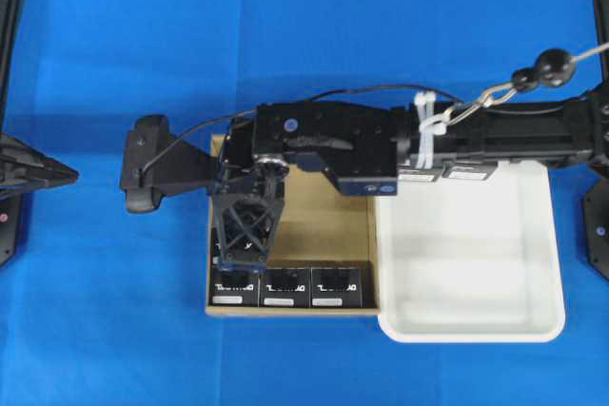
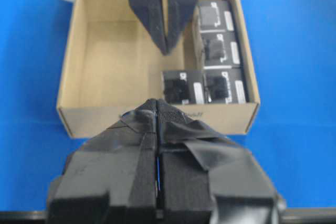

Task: Pick the box from inside the cardboard box.
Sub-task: 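Lower the open right gripper onto the upper-left black box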

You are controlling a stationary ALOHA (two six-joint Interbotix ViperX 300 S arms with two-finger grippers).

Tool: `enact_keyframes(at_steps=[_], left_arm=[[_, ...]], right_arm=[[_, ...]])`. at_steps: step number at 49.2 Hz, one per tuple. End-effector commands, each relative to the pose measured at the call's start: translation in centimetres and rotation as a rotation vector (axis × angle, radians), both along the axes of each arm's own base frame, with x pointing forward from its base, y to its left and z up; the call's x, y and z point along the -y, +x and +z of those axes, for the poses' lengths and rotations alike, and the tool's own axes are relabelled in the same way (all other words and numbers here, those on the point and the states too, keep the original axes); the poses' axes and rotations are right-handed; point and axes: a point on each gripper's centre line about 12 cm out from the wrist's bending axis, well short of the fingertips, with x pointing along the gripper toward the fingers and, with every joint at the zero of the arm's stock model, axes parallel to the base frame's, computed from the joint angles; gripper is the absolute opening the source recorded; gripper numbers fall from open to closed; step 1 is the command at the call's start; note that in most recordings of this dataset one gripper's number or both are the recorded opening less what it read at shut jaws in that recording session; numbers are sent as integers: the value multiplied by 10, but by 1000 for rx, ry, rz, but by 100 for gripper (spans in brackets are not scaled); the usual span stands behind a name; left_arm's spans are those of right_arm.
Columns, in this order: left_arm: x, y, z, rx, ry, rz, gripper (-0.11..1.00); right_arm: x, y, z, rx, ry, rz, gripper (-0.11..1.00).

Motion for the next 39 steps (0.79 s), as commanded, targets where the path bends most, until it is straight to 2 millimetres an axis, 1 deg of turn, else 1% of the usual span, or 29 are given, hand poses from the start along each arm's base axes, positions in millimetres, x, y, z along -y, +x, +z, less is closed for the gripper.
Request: enact_keyframes(at_steps=[1,3,12,15,18,33,39], left_arm=[[0,2,9,17,3,0,-7],[0,2,10,20,3,0,-7],[0,2,9,18,3,0,-7],[0,2,9,18,3,0,-7],[0,2,9,17,3,0,-7],[0,2,9,18,3,0,-7],[0,2,9,18,3,0,-7]], right_arm=[[-4,3,-7,-3,30,-3,24],[-5,4,-10,-7,39,-5,33],[-4,7,-22,-14,39,-5,87],[-4,8,-27,-12,36,2,97],[-3,10,-30,-2,36,0,100],[-6,7,-47,-26,45,-1,99],[-6,8,-50,-27,43,-1,99]])
